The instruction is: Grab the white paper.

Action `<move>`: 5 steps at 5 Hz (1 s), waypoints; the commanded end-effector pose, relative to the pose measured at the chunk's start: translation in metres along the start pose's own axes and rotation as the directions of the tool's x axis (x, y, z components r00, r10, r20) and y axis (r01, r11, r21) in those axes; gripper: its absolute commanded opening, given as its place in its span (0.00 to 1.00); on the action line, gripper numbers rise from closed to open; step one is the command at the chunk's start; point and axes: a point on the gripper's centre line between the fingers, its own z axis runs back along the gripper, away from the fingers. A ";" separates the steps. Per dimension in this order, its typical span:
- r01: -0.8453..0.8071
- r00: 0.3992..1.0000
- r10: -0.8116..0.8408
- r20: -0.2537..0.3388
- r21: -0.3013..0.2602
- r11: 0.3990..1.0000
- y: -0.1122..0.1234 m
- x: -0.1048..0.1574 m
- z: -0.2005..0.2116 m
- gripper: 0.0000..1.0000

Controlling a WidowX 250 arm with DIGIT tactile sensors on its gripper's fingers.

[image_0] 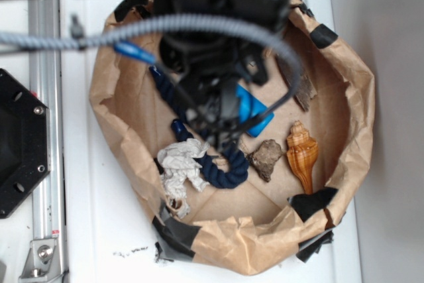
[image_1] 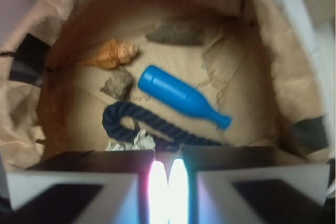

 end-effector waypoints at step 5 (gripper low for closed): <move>-0.064 0.997 0.063 -0.036 -0.010 0.998 -0.037 -0.021 -0.129 0.00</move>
